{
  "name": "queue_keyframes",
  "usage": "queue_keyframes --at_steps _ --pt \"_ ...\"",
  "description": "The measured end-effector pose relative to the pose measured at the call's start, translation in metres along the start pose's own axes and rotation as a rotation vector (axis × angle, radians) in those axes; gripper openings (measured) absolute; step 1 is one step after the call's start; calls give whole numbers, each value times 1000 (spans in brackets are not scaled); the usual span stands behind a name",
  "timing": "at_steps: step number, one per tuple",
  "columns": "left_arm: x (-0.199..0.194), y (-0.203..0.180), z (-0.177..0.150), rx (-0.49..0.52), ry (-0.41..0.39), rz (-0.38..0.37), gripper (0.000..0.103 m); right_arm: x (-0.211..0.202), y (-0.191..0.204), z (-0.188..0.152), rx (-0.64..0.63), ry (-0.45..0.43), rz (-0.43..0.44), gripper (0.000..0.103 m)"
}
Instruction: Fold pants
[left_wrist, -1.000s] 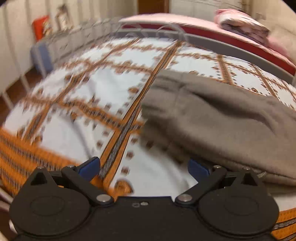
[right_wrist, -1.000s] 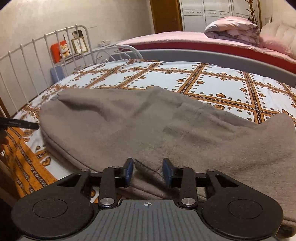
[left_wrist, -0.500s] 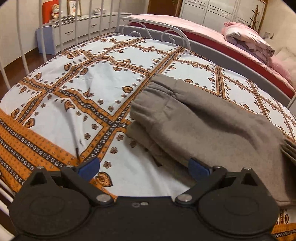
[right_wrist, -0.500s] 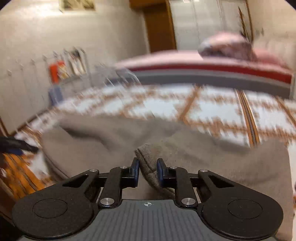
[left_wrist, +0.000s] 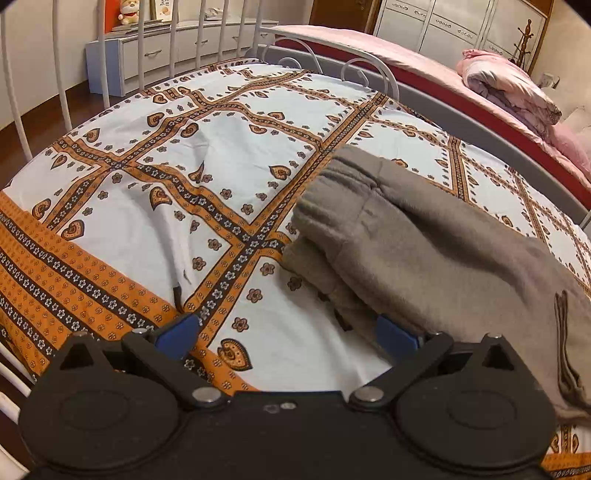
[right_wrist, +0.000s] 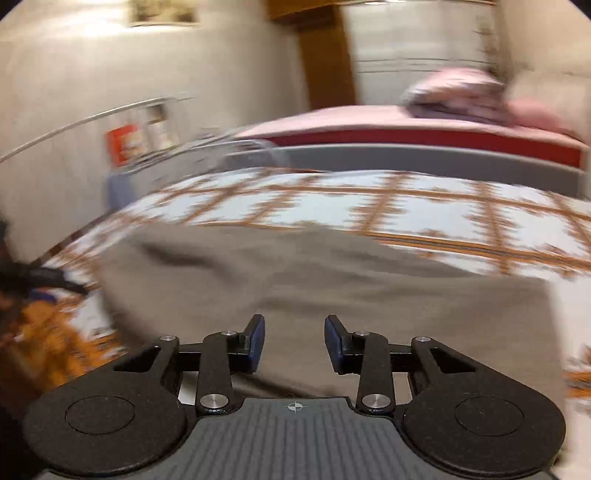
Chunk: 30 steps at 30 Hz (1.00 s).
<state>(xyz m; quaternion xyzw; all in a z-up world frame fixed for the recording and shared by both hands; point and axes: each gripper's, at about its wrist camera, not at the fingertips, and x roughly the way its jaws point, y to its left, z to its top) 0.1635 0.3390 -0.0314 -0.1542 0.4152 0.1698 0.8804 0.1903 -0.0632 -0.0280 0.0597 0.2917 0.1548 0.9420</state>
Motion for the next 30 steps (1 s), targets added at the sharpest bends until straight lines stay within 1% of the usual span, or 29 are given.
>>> queue_keyframes --at_steps 1,2,3,4,7,8,9,10,11,12,13,15,17,18,21,23,24,26,27,28,29,30 --pt "1 -3 1 3 0 1 96 6 -11 -2 10 57 -32 36" --pt "1 -6 2 5 0 2 96 22 -24 -8 15 197 -64 35" --pt "1 -10 3 9 -3 -1 96 22 -34 -12 43 217 -27 35" --pt "-1 -13 2 17 -9 -6 96 11 -43 -9 82 176 2 36" --pt "-2 -28 2 67 -23 -13 96 -28 -65 4 131 77 -52 36" --pt "-1 -33 2 81 -24 -7 96 -39 -73 6 132 65 -71 36" --pt "-1 -37 2 88 -23 -9 96 -43 -76 5 124 75 -96 36" --pt "-1 -42 3 87 -21 -23 96 -42 -81 3 109 109 -137 36" --pt "-1 -48 4 88 -21 -46 96 -33 -88 -4 93 198 -188 36" --pt "-2 -57 4 100 -25 -66 96 -19 -93 -13 88 297 -193 36" --pt "-4 -68 3 124 -33 -76 96 -19 -99 -17 95 282 -170 37" --pt "-6 -93 -1 190 -42 -107 96 -28 -104 -5 142 242 -145 38" --pt "-5 -122 -6 262 -42 -146 96 -39 -108 9 149 162 -142 38" --pt "-5 -139 -7 301 -41 -166 96 -40 -111 17 141 145 -150 38" --pt "0 -181 -13 386 -29 -202 96 -33 -120 34 121 143 -155 38" --pt "7 -209 -19 446 -3 -236 96 -30 -118 42 97 126 -158 38" --pt "11 -223 -23 475 14 -241 96 -24 -118 48 85 111 -154 38" --pt "26 -246 -33 537 72 -268 97 -1 -136 49 59 114 -134 38" --pt "37 -255 -40 567 123 -255 97 10 -143 47 54 131 -131 38" --pt "44 -258 -44 575 143 -241 97 24 -152 44 64 171 -145 37" --pt "45 -258 -44 559 140 -247 97 40 -164 37 76 222 -169 37" --pt "45 -257 -40 533 144 -249 97 48 -174 33 93 244 -171 37"
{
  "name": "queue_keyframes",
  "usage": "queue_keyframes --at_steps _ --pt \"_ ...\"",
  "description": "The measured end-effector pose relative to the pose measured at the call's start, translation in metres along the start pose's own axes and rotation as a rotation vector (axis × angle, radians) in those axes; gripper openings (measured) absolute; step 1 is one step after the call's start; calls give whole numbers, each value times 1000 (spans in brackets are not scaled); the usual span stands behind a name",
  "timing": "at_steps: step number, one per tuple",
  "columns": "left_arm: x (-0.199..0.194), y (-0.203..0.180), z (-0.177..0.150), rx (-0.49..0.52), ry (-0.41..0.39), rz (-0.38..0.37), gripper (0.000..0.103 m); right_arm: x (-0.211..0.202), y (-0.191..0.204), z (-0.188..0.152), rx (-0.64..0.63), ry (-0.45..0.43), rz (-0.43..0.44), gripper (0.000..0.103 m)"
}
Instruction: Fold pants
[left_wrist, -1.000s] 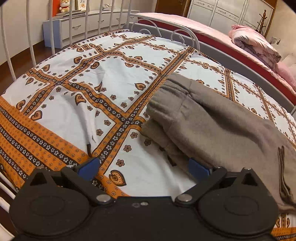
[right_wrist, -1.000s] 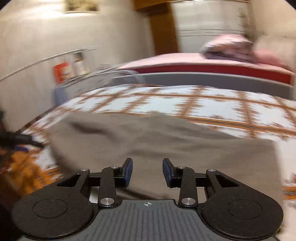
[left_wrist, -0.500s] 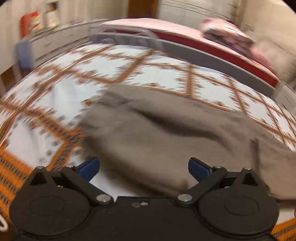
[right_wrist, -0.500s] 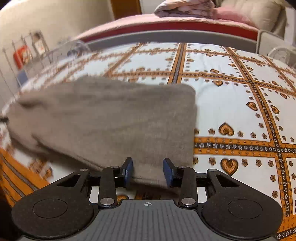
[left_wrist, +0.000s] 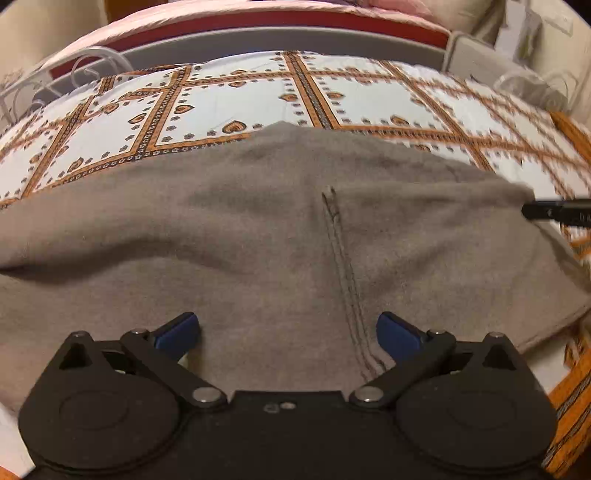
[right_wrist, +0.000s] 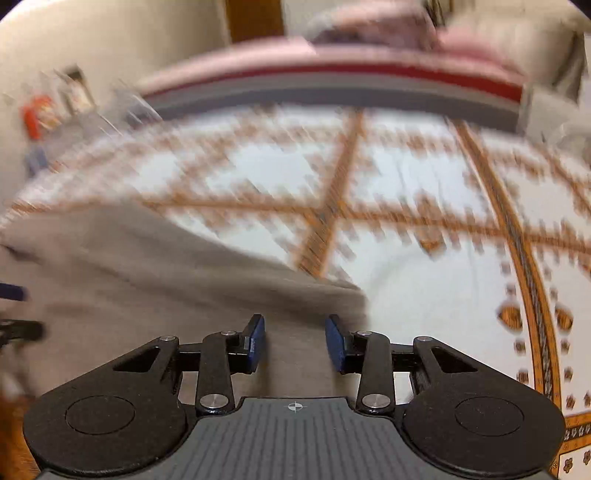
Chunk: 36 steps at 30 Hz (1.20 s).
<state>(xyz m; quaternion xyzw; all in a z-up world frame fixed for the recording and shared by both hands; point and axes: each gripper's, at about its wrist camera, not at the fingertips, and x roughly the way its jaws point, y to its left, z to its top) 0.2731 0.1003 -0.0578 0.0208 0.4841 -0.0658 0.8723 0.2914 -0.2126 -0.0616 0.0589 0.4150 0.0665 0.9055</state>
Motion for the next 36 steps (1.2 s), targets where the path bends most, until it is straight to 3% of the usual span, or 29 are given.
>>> queue_keyframes --at_steps 2,4,6,9,12,14,16,17,19,21,24,27,31,36 --pt "-10 6 3 -44 -59 28 90 -5 -6 5 36 -27 25 37" --pt "-22 10 4 -61 -152 26 92 -22 -1 15 28 -108 36 38" --pt "-21 12 8 -90 -185 30 92 -26 0 24 23 -153 47 38" --pt "0 3 14 -68 -142 28 93 9 -6 23 40 -13 24 38" --pt "17 -5 17 -42 -90 54 96 4 -5 25 42 -48 25 40" --pt "15 -6 19 -44 -102 44 96 -11 -4 26 44 -114 38 44" --pt "12 -9 19 -24 -108 48 95 -24 -5 27 54 -156 48 61" --pt "11 -10 19 -13 -108 50 95 -25 -5 26 57 -158 51 63" --pt "7 -8 18 -9 -113 58 95 -19 -3 25 29 -94 49 74" --pt "3 -6 17 -19 -112 61 95 3 -2 15 -4 35 -39 75" --pt "-5 -5 16 -8 -125 69 95 -9 -8 9 73 -2 -15 75" --pt "-20 4 10 -3 -152 90 95 -37 -4 11 29 -92 -28 75" --pt "-48 56 -7 -132 -193 110 93 -71 -5 -2 -3 -138 -35 87" --pt "-92 148 -52 -421 -251 135 85 -94 -16 -15 17 -143 -47 89"
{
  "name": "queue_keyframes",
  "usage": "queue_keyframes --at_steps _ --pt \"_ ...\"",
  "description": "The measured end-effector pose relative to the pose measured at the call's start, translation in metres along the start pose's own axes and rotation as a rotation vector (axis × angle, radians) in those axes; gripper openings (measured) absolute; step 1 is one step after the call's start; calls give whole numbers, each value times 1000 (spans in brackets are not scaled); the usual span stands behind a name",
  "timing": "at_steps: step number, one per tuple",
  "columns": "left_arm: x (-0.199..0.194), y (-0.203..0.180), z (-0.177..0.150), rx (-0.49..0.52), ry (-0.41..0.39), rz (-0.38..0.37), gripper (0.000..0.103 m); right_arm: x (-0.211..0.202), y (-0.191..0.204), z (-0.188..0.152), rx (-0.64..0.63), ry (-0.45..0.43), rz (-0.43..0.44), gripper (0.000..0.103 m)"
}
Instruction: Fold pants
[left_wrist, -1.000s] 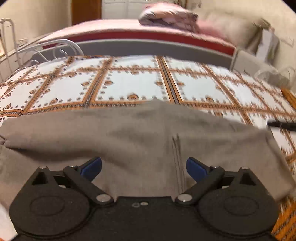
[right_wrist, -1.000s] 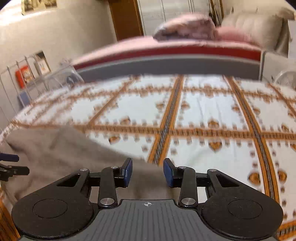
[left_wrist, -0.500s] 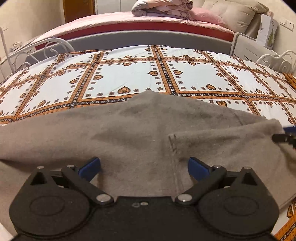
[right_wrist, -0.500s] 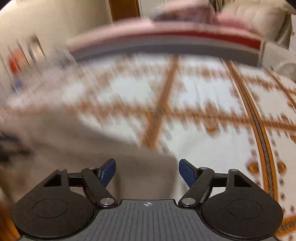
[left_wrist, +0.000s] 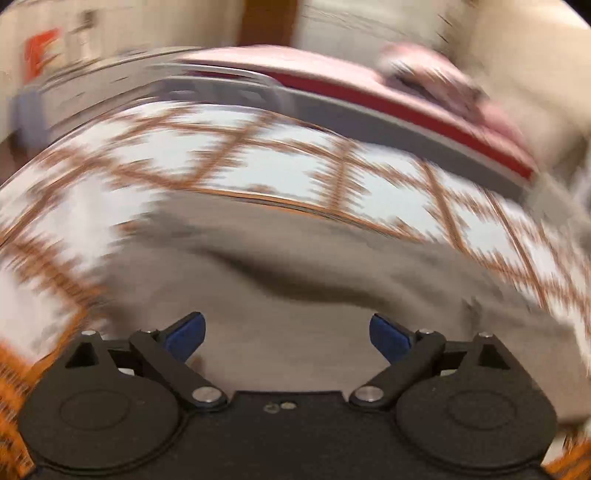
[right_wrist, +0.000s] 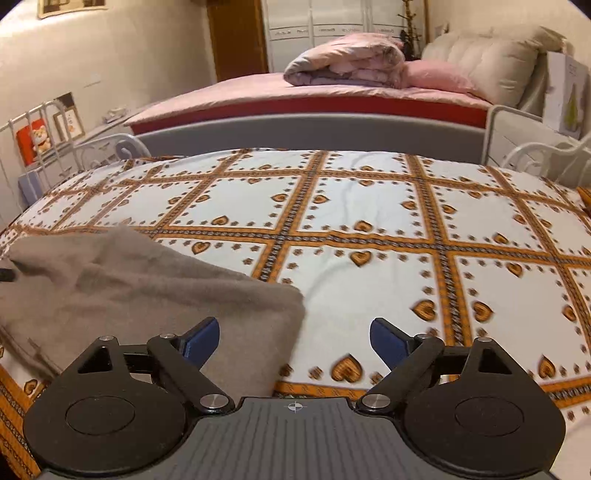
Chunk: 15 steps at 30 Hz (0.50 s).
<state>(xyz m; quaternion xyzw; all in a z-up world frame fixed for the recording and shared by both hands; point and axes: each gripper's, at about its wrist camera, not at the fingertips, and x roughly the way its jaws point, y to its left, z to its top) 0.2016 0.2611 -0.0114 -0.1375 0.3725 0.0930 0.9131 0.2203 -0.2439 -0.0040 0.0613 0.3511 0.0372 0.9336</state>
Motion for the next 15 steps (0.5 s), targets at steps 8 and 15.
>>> queue_keyframes --at_steps 8,15 --pt "8 107 -18 -366 79 -43 64 2 3 -2 54 9 -2 90" --pt "34 118 -10 -472 77 -141 56 7 26 -12 -29 8 -4 90"
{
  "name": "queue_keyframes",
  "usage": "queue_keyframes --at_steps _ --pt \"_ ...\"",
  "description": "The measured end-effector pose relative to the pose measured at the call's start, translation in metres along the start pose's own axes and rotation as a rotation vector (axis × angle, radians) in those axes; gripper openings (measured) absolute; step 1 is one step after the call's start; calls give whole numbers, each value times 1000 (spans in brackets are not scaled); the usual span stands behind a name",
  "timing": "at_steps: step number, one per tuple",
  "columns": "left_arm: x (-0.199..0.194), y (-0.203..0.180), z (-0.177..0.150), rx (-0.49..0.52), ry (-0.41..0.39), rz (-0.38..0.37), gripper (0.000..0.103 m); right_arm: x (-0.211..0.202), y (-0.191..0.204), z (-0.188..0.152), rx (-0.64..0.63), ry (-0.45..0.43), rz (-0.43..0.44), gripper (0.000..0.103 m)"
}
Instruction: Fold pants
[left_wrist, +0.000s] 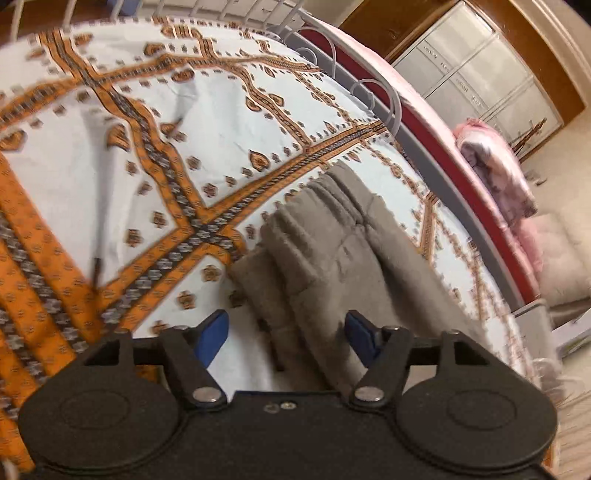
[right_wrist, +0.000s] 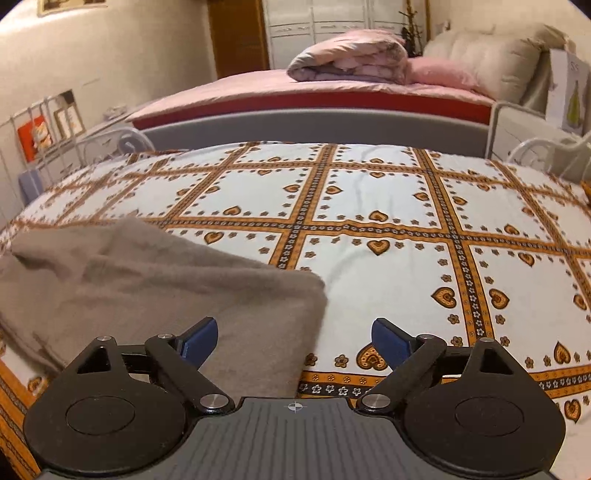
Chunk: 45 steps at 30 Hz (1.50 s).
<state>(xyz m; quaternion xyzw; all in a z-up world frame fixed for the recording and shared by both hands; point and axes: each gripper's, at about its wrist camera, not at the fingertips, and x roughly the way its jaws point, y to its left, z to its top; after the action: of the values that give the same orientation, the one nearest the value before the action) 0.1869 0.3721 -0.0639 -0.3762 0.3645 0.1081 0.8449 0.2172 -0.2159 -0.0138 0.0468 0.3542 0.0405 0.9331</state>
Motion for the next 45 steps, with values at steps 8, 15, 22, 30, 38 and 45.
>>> queue_keyframes --at_steps 8,15,22,30,38,45 --pt "22 6 7 -47 -24 -61 63 7 12 -8 -61 13 -13 90" --pt "29 -5 13 48 -63 -13 36 9 11 -8 -45 2 -19 90" --pt "-13 -55 7 185 -218 -102 23 6 15 -7 -56 -7 -8 90" --pt "-31 -156 -23 338 -225 -310 23 -14 -7 -1 45 -51 2 90" --pt "-6 -260 -104 641 -128 -336 23 -29 -40 10 180 -76 -78 90" --pt "17 -349 -193 829 -11 -458 23 -41 -65 5 268 -67 -74 90"
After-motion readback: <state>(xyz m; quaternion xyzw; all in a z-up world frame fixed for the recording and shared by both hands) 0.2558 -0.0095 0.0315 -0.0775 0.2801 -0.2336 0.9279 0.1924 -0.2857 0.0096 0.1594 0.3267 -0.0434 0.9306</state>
